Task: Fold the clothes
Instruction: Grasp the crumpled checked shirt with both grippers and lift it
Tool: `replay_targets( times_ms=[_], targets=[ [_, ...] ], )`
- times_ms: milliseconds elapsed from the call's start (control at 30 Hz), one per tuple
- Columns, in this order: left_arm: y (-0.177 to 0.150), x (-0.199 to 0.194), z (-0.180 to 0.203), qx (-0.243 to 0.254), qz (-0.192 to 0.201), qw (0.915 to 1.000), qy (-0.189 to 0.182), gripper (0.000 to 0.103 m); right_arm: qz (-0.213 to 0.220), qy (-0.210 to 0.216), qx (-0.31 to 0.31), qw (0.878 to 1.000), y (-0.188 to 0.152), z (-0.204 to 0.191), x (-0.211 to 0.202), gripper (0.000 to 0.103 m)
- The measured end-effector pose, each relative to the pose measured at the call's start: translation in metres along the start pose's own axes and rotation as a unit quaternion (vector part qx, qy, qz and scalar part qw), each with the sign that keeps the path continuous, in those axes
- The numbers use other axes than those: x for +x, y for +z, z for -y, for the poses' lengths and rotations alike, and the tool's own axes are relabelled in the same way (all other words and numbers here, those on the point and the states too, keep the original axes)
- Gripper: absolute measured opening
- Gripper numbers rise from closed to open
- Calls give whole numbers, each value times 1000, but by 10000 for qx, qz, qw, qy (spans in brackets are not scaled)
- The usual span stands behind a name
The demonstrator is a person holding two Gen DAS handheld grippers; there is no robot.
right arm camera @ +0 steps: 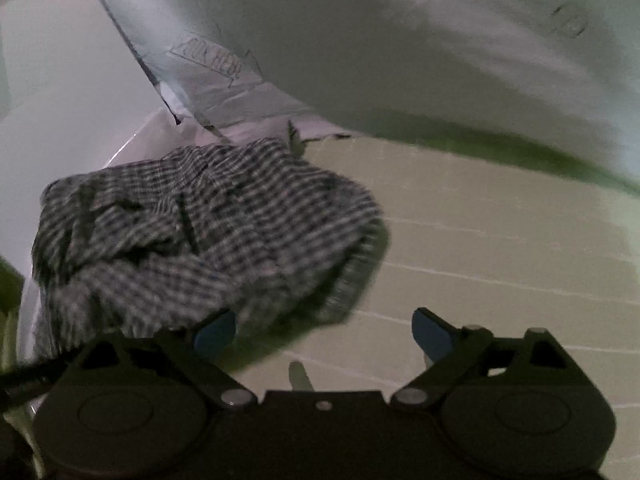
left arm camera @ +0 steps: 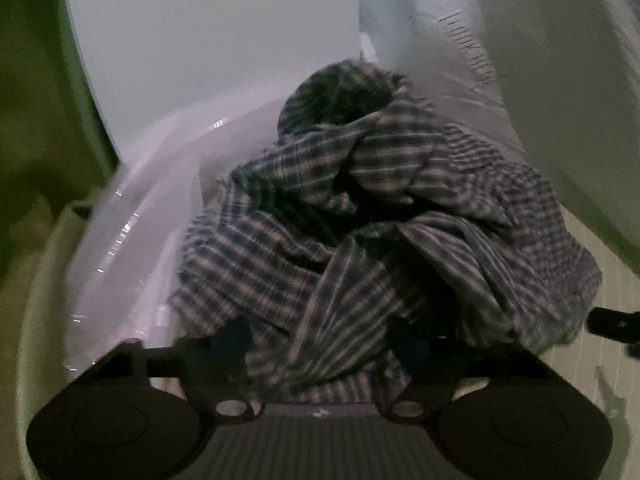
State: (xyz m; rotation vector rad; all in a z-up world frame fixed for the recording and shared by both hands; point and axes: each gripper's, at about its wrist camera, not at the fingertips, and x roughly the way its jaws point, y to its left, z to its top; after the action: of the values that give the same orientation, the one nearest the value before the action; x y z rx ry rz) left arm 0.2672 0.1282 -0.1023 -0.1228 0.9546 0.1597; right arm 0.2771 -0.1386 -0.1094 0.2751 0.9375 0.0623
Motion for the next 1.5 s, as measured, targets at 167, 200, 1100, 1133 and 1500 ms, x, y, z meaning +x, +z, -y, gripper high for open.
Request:
replay_targets(
  times_ms=[167, 200, 1100, 1133, 1500],
  targets=[
    [3, 8, -1, -269, -72, 9992, -298, 23, -404, 450, 579, 9965, 6, -6, 40, 81],
    [3, 8, 0, -265, -75, 9992, -303, 17, -493, 538, 613, 9954, 5, -7, 45, 69],
    [-202, -179, 194, 1307, -305, 9663, -2197, 61, 1528, -1908, 1249, 9616, -124, 320, -230, 5],
    [-206, -184, 199, 1273, -247, 9682, -2139, 68, 1555, -2071, 1371, 9561, -127, 339, -241, 6],
    [-219, -177, 244, 1219, -335, 9746, -1849, 80, 1144, -2261, 2127, 9437, -219, 394, -291, 67]
  ],
)
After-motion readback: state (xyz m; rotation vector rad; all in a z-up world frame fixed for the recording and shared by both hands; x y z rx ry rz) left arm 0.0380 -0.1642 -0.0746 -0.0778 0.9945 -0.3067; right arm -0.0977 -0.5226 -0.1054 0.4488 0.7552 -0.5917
